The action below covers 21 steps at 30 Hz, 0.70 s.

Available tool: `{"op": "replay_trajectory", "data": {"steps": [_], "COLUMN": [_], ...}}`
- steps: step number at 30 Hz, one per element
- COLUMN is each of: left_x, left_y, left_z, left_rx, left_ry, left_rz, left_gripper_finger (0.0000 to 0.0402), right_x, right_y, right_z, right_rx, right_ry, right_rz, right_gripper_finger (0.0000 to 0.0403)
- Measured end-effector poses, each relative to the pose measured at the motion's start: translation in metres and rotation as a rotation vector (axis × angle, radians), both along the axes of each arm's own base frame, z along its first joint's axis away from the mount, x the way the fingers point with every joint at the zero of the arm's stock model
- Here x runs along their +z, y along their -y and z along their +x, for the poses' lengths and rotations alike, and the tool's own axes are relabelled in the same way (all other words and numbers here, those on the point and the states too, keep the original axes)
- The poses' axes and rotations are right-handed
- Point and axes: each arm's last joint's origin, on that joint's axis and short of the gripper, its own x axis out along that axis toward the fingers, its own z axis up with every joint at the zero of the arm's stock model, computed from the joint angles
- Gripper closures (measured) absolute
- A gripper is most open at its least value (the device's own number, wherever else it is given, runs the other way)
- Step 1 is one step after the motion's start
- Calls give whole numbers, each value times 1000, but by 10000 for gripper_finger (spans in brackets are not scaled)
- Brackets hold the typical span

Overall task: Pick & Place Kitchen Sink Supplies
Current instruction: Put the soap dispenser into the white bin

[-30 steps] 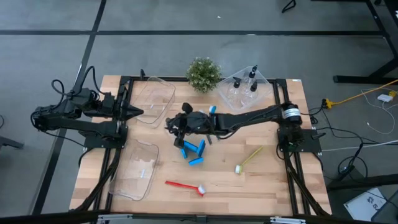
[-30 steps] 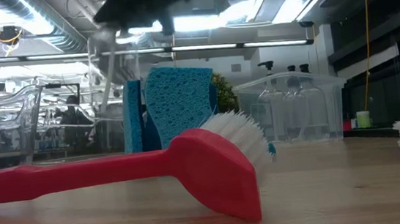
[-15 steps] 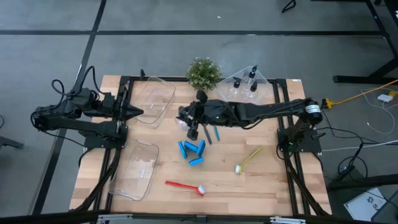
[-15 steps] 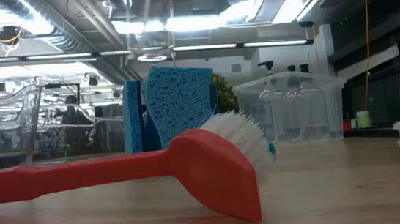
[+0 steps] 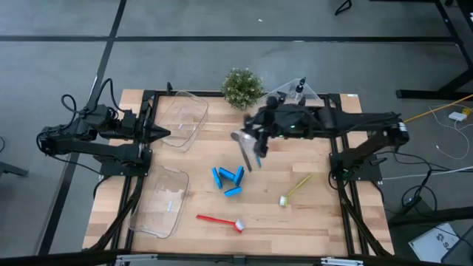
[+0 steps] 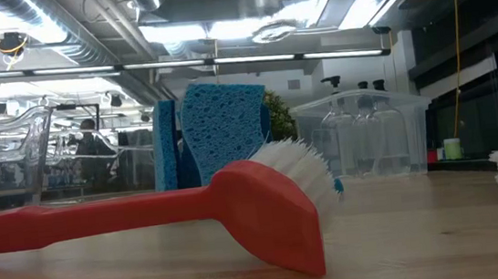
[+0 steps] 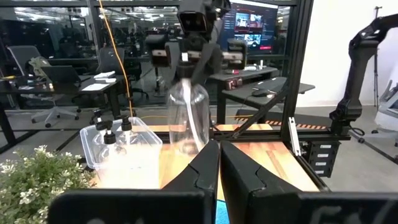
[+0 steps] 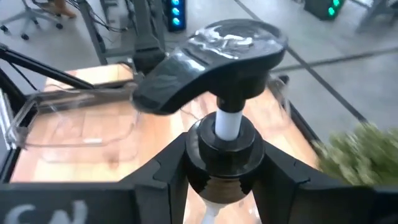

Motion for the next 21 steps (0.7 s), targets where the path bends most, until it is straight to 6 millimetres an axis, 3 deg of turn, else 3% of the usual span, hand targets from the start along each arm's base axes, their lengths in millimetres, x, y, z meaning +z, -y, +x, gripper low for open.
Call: {"op": "replay_trajectory", "data": {"steps": [10, 21], "left_x": [0, 0], "left_y": [0, 0], "left_z": [0, 0], "left_rx": [0, 0], "left_ry": [0, 0], "left_rz": [0, 0], "left_gripper_finger": [390, 394], "right_x": [19, -15], "right_y": [11, 23], "right_z": [-67, -104], "right_rx": [-259, -406], "right_ry": [-28, -17], "right_rz": [-23, -2], "right_gripper_finger": [263, 261]}}
